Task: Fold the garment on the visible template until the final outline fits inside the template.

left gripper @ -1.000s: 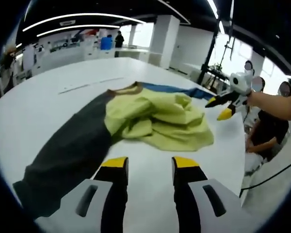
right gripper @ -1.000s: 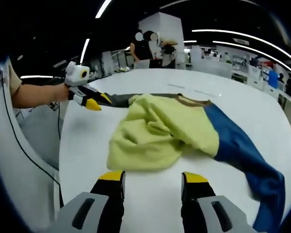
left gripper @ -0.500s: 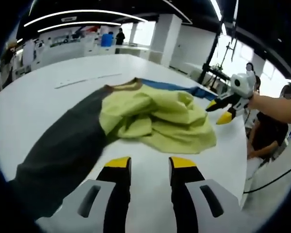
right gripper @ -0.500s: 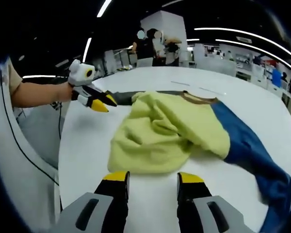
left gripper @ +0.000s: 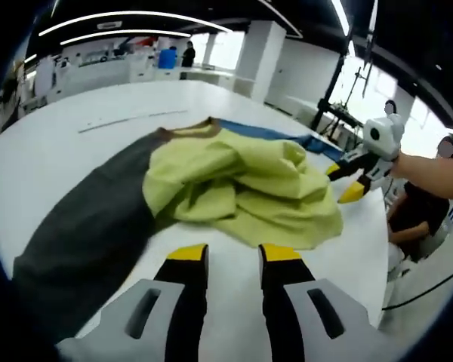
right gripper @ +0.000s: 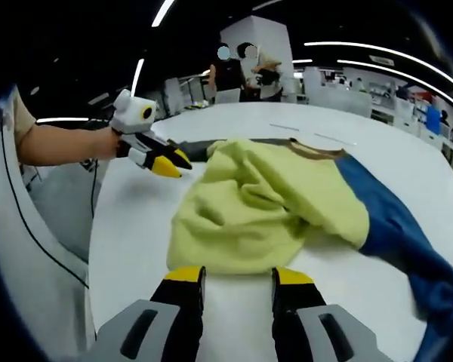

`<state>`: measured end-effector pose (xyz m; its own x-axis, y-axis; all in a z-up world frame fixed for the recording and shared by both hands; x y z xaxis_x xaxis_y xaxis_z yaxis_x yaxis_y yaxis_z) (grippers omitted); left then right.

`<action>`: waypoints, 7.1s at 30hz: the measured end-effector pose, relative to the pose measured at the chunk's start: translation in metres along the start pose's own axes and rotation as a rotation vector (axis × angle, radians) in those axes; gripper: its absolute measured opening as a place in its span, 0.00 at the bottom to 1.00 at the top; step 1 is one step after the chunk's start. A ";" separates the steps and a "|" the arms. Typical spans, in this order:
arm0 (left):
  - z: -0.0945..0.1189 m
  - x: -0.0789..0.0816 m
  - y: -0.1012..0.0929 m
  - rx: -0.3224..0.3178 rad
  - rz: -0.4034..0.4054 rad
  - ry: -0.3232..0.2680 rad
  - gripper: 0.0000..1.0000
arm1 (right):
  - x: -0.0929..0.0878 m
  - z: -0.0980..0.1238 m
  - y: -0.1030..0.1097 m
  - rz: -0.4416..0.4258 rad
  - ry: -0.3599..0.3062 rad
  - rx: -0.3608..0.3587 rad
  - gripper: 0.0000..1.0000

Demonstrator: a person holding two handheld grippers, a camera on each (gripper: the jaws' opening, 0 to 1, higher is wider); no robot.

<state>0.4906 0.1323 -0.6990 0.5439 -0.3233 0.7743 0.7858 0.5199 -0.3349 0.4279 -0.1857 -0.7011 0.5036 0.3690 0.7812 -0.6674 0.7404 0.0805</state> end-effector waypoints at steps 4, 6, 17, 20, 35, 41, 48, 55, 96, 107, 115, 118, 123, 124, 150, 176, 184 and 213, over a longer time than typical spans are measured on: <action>-0.006 0.000 0.000 -0.001 0.000 0.011 0.22 | 0.000 -0.001 0.000 -0.005 -0.006 0.006 0.31; -0.009 0.000 -0.001 -0.003 -0.003 0.017 0.22 | 0.000 -0.001 0.000 -0.002 -0.005 0.006 0.31; -0.023 0.005 -0.001 -0.007 -0.007 0.030 0.16 | 0.000 -0.002 -0.002 -0.007 -0.010 0.012 0.30; -0.024 0.006 0.000 0.000 0.002 0.024 0.14 | 0.000 -0.004 -0.001 -0.013 -0.015 0.019 0.30; -0.031 0.009 0.003 0.015 0.038 0.007 0.05 | -0.001 -0.013 -0.003 -0.036 -0.015 0.015 0.17; -0.033 0.009 0.004 0.019 0.035 0.008 0.01 | -0.002 -0.015 -0.004 -0.036 -0.013 0.004 0.05; -0.035 0.010 0.004 0.034 0.023 0.016 0.00 | -0.002 -0.016 -0.003 -0.032 -0.013 -0.004 0.00; -0.032 0.009 0.001 0.040 0.003 0.029 0.00 | 0.000 -0.010 -0.003 -0.036 -0.028 -0.008 0.00; 0.055 0.036 -0.069 0.045 -0.186 -0.067 0.00 | 0.046 0.059 0.012 0.046 -0.132 -0.099 0.00; 0.067 0.068 -0.062 0.067 -0.209 -0.146 0.00 | 0.071 0.070 -0.008 0.008 -0.193 -0.138 0.00; 0.051 0.072 -0.037 0.101 -0.176 -0.136 0.00 | 0.076 0.048 -0.030 -0.015 -0.160 -0.162 0.00; 0.043 0.072 -0.026 0.114 -0.164 -0.113 0.00 | 0.075 0.037 -0.037 -0.037 -0.135 -0.165 0.00; 0.029 0.069 -0.009 0.126 -0.135 -0.069 0.00 | 0.074 0.022 -0.049 -0.061 -0.096 -0.174 0.00; 0.026 0.068 -0.005 0.126 -0.127 -0.063 0.00 | 0.074 0.017 -0.052 -0.070 -0.084 -0.174 0.00; -0.019 0.051 0.053 0.153 0.056 0.047 0.00 | 0.069 -0.046 -0.087 -0.088 0.112 -0.180 0.00; 0.018 0.051 0.049 0.121 0.172 -0.074 0.15 | 0.076 -0.018 -0.080 -0.167 0.038 -0.171 0.07; 0.027 0.051 0.032 0.101 0.128 -0.081 0.14 | 0.081 -0.005 -0.068 -0.138 -0.002 -0.161 0.09; 0.020 0.047 0.009 0.050 0.043 -0.056 0.14 | 0.070 -0.009 -0.027 -0.084 0.004 -0.092 0.08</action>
<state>0.5171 0.1377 -0.6545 0.5582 -0.2562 0.7891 0.7460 0.5712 -0.3422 0.4859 -0.1754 -0.6542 0.5579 0.3059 0.7715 -0.5696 0.8172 0.0879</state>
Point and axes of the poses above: the point that each gripper's makers call its tool centre point, and the gripper's own axes: z roughly backward along the fingers, y roughly to its left, x roughly out of its top, the point moved 10 cm from there along z, roughly backward along the fingers, and after that the axes turned 8 degrees about -x, right-handed, at the moved point
